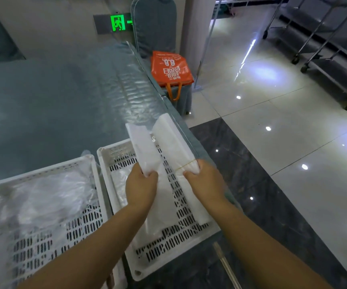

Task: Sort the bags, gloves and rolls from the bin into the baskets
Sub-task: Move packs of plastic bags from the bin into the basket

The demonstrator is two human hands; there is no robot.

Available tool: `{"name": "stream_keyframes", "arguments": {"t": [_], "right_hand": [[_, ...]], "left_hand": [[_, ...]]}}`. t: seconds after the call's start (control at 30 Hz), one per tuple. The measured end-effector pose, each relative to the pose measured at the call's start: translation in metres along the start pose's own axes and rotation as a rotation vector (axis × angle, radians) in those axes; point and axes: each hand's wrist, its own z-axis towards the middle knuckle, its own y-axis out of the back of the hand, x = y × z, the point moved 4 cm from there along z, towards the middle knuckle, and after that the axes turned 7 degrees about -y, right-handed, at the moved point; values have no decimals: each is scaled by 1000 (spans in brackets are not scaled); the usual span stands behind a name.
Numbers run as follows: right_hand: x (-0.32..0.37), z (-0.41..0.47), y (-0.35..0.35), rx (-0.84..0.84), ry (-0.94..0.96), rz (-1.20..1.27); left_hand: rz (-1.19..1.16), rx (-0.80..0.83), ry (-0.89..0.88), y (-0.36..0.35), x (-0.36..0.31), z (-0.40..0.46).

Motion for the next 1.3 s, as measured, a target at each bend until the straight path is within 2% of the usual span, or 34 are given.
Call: {"name": "stream_keyframes", "arguments": {"t": [0.17,0.33,0.47,0.57,0.7,0.83,0.93,1.0,1.07,1.13,1.3], "right_hand": [[3,-3,-31,66,27,-200],[10,-16,-39,-169,343,-594],[-5,-18,-56,-26,444,-730],[-14,-21,-59,8,458,-822],[-8,-19,-45,20,477,-707],[-3,-20,-3,-244,423,-444],[-8,-24,14,-300,374,-368],[-11,-27,19,-301,361,-359],[-14,-31,21,-296,360,-334],[-16,-34,21,-282,349,-313],[-9,-39,15,-258,325,-315]], "left_hand": [[-68,-19,34,22,7,-2],[-78,8,56,22,13,-4],[-87,31,75,17,13,-4],[-89,53,80,14,14,-4],[-139,105,103,-1,11,-5],[-221,155,140,-33,0,-4],[-226,174,238,-58,0,-6],[-146,225,282,-70,4,-8],[66,286,213,-73,6,-7],[216,266,97,-69,8,-6],[241,319,-9,-60,15,-11]]}}
